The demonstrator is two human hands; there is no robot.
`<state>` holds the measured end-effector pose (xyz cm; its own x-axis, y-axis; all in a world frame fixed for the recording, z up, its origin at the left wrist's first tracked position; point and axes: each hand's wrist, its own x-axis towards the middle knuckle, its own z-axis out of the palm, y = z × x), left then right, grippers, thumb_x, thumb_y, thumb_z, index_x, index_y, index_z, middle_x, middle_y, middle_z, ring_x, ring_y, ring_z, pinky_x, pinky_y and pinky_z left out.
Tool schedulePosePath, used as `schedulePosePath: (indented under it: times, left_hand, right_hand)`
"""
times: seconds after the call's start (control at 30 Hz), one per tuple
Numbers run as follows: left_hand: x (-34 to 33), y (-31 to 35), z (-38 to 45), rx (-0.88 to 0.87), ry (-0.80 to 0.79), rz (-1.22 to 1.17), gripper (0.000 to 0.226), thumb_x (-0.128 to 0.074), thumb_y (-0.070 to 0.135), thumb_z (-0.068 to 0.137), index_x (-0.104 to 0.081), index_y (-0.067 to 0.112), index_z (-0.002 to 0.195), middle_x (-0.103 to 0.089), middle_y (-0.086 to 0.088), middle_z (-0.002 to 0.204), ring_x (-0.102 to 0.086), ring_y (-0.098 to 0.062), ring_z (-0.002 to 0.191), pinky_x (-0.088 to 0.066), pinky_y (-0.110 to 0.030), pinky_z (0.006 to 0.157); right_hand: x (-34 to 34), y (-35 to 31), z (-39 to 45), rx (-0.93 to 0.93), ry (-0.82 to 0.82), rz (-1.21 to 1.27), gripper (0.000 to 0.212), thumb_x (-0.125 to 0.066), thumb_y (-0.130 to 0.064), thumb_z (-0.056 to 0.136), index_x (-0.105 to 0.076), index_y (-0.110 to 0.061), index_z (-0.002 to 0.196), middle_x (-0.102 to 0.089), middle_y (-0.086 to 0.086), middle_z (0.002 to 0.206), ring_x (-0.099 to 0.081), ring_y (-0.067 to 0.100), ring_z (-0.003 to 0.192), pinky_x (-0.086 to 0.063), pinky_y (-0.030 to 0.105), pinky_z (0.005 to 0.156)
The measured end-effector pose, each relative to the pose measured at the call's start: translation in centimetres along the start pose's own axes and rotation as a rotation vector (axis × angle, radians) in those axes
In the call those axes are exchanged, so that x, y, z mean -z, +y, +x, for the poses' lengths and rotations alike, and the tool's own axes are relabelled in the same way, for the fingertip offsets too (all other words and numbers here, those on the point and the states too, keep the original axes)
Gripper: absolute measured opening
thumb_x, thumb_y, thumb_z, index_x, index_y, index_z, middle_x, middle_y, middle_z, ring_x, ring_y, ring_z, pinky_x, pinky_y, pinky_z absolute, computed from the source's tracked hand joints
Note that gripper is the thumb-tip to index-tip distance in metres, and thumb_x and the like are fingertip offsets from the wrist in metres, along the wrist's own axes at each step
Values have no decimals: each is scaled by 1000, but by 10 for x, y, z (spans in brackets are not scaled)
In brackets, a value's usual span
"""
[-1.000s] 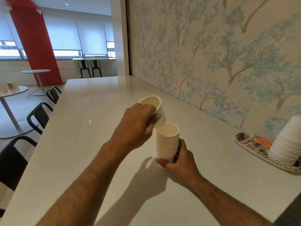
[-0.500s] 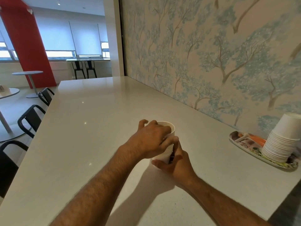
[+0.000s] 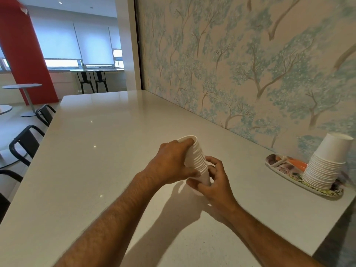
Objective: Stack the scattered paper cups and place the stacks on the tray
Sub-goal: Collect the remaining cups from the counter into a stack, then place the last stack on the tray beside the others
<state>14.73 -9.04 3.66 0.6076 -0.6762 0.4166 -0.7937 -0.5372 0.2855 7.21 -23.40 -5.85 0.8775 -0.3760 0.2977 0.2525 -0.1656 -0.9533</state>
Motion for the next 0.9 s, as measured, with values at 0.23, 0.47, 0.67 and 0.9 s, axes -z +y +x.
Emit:
schedulePosePath:
  times: [0.23, 0.47, 0.67, 0.9]
  left_hand:
    - [-15, -9, 4, 144, 124, -435, 82, -79, 53, 72, -24, 25, 126, -48, 2, 119, -54, -17, 103, -44, -15, 65]
    - [-60, 10, 23, 234, 345, -550, 73, -69, 57, 79, -38, 20, 134, -44, 2, 122, -48, -10, 106, -36, -6, 69]
    - [-93, 44, 65, 356, 272, -767, 61, -62, 64, 83, -60, 20, 124, -51, -7, 119, -59, -16, 99, -54, -26, 77]
    - [-138, 98, 120, 518, 48, -1171, 62, -61, 58, 89, -66, -1, 107, -60, 1, 75, -54, -13, 66, -45, -28, 63]
  right_hand:
    - [27, -12, 10, -50, 84, 207, 74, -90, -32, 56, -51, -35, 119, -59, 3, 118, -69, 24, 101, -60, 35, 72]
    - [64, -23, 19, -2, 181, 125, 56, -81, -15, 72, -44, -25, 112, -46, 7, 118, -60, 31, 112, -61, 45, 80]
    - [111, -65, 38, 145, 403, -443, 55, -83, -31, 75, -46, -24, 115, -54, -6, 112, -58, 21, 105, -56, 47, 84]
    - [172, -106, 71, 161, 441, -820, 61, -79, -40, 76, -54, -32, 132, -55, 0, 125, -54, 19, 115, -46, 31, 92]
